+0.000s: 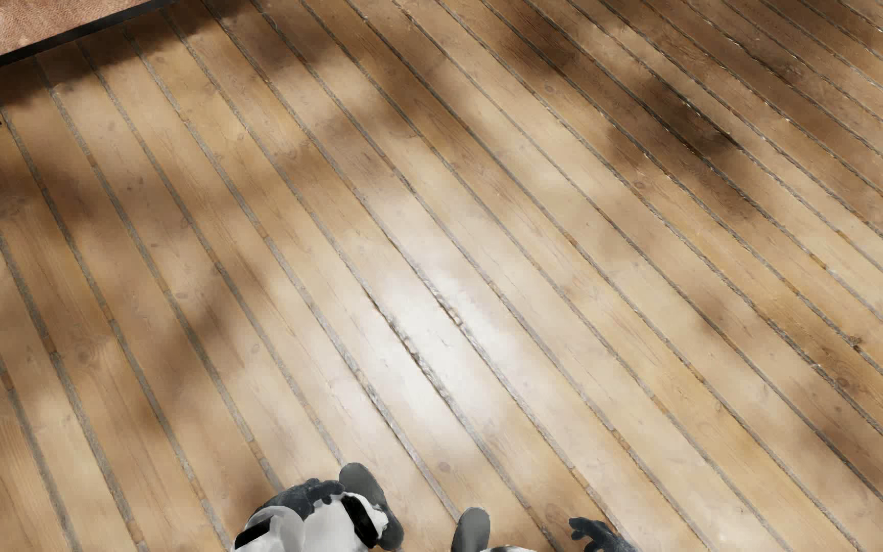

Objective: Head to the dark lime desk

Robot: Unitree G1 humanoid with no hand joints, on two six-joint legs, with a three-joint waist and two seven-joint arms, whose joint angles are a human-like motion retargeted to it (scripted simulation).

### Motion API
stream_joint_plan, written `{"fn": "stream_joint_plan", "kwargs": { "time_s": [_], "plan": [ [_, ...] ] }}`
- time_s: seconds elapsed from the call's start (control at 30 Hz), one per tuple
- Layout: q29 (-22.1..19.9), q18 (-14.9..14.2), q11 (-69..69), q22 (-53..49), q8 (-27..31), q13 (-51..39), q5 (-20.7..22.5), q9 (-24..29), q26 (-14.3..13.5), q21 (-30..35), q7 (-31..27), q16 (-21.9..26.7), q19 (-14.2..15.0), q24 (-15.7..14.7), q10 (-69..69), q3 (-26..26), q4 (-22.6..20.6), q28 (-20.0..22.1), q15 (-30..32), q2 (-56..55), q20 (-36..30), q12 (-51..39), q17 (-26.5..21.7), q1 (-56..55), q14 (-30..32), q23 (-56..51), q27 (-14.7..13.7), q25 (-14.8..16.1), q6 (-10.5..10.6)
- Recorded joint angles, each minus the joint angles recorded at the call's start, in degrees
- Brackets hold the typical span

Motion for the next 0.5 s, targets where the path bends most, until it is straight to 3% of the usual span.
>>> {"fn": "stream_joint_plan", "kwargs": {
  "time_s": [0.1,0.17,0.23,0.33,0.4,0.5],
  "plan": [
    [0.4,-2.2,3.1,-0.2,0.9,0.0,-0.1,-0.2,0.2,-0.8,-2.2,0.0,-0.6,0.6,8.3,0.1,2.5,-0.9,-1.5,1.9,1.2,2.8,0.6,-0.9,0.6,0.1,0.9,0.1,0.2],
    [0.3,-4.9,4.9,0.1,1.2,0.9,-0.5,-0.4,0.4,-2.0,-7.0,-0.3,-0.7,-0.1,13.8,0.3,2.6,-0.7,-2.3,3.3,2.7,4.4,1.3,-2.6,2.5,0.3,1.4,0.3,0.1],
    [0.3,-8.4,5.8,0.5,1.1,2.0,-1.4,-0.6,0.4,-3.2,-19.2,-0.4,-0.2,-0.5,18.4,0.5,-2.0,0.4,-2.6,5.3,3.7,5.3,1.8,-5.3,4.0,1.0,2.0,0.2,0.0],
    [1.1,-13.7,6.8,1.6,1.0,3.6,-3.3,-1.2,0.7,-4.1,-39.7,0.1,1.1,0.5,16.1,0.2,-13.7,-1.5,-4.0,7.3,3.0,6.1,1.5,-1.2,-1.0,3.9,2.7,-0.8,0.2],
    [1.6,-11.5,8.1,2.4,1.9,3.6,-4.8,-1.7,0.7,-4.3,-37.6,-0.2,2.1,0.1,8.8,-0.4,-13.7,-2.0,-5.5,7.5,3.6,7.6,0.4,5.3,-8.5,6.1,3.2,-1.6,0.2],
    [1.7,-11.4,17.4,5.2,4.2,3.8,-9.6,-2.0,0.8,-7.2,-34.6,-0.3,4.8,1.5,2.9,-1.3,-16.1,-3.0,-6.5,3.8,2.1,6.8,0.2,9.7,-9.1,5.3,3.8,-1.0,-1.6]
  ]
}}
